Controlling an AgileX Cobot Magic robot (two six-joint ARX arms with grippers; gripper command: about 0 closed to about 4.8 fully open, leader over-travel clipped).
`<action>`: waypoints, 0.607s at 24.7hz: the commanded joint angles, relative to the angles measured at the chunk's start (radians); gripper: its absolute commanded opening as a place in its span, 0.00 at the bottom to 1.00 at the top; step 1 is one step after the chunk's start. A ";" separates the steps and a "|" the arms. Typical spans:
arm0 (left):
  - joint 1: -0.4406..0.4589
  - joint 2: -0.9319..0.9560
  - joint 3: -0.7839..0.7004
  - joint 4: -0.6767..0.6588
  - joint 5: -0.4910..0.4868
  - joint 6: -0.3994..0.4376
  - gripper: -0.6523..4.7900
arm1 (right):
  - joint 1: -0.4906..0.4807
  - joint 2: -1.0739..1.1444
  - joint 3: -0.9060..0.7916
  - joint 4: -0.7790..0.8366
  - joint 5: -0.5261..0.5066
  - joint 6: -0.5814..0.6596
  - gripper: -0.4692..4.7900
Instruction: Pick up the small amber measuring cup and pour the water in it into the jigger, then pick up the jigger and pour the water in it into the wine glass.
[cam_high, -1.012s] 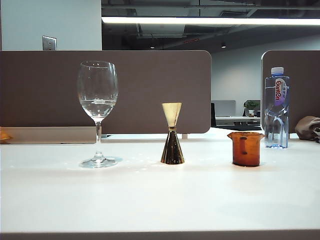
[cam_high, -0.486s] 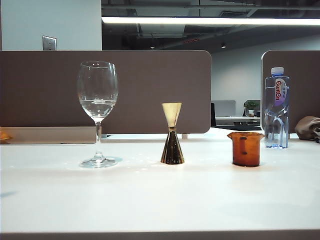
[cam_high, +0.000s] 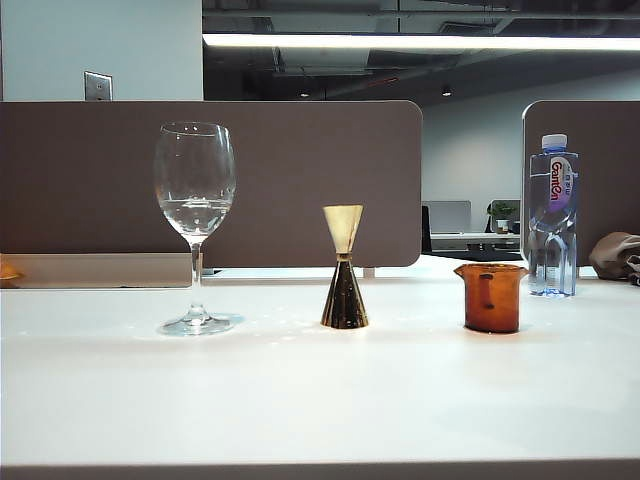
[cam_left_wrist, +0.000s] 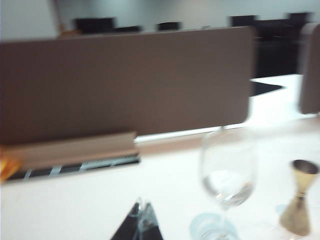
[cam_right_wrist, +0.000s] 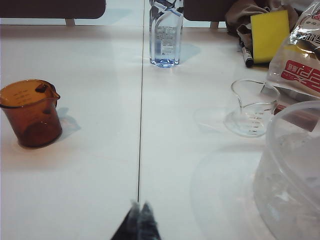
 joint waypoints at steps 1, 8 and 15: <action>0.026 -0.040 -0.079 0.051 -0.047 -0.095 0.12 | 0.000 0.000 -0.007 0.002 -0.002 0.000 0.09; 0.059 -0.123 -0.214 0.053 -0.074 -0.127 0.12 | 0.000 0.000 -0.007 0.002 -0.002 0.000 0.09; 0.076 -0.136 -0.299 0.052 -0.074 -0.124 0.12 | 0.000 0.000 -0.007 0.002 -0.002 0.000 0.09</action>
